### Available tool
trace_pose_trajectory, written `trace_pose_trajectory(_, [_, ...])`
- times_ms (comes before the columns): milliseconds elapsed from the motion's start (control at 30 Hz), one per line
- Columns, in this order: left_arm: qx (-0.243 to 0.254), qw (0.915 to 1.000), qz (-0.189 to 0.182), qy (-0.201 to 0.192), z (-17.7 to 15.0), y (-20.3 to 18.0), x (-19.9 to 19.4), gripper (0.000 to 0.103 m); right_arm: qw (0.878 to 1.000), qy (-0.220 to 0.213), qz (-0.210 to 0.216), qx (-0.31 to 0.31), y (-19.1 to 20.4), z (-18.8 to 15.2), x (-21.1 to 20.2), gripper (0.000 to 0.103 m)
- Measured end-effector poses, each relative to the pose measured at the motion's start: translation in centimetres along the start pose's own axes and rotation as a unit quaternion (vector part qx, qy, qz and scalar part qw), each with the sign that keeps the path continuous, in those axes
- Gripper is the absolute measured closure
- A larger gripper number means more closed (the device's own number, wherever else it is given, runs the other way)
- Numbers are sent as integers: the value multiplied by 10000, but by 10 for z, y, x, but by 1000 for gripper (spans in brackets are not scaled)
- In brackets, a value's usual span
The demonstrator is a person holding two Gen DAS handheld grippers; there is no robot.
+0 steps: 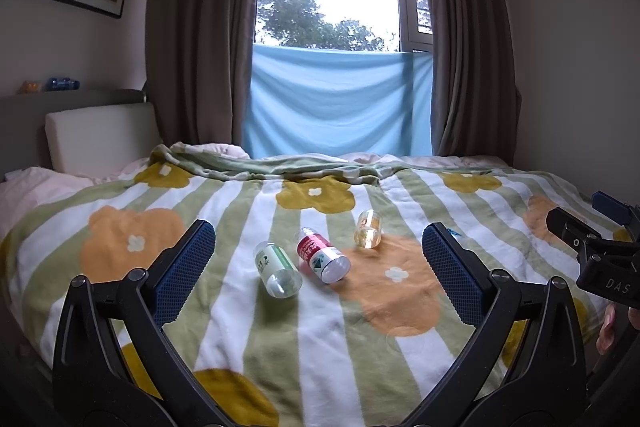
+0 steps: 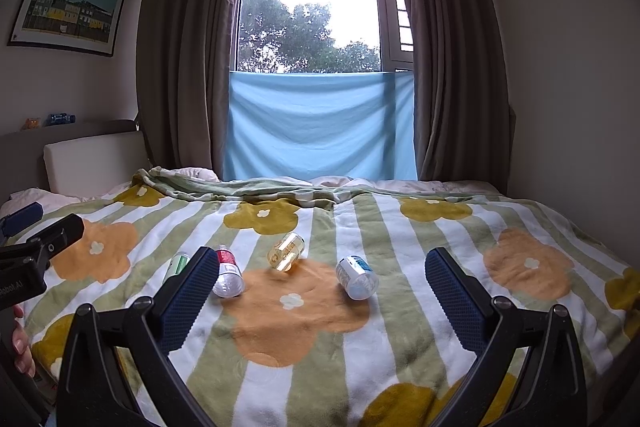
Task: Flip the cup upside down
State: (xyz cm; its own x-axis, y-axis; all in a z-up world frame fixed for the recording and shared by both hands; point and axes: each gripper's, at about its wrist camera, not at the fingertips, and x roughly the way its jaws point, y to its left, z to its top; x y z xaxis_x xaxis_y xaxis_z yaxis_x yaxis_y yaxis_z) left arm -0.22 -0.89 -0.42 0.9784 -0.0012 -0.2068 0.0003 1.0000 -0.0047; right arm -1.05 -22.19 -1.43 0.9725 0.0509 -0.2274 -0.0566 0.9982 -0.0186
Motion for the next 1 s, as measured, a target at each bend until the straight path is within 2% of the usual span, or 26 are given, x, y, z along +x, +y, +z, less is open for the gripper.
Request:
trace_pose_trajectory(700, [-49, 9999, 4, 133, -10, 7, 8, 0, 9999, 114, -91, -51, 0, -12, 8, 0])
trace_pose_trajectory(867, [-110, 9994, -13, 332, -17, 16, 20, 0, 9993, 318, -167, -78, -9, -9, 35, 0])
trace_pose_trajectory(1000, [-130, 9986, 15, 510, -23, 25, 33, 0, 9966, 751, -143, -323, -26, -4, 85, 0])
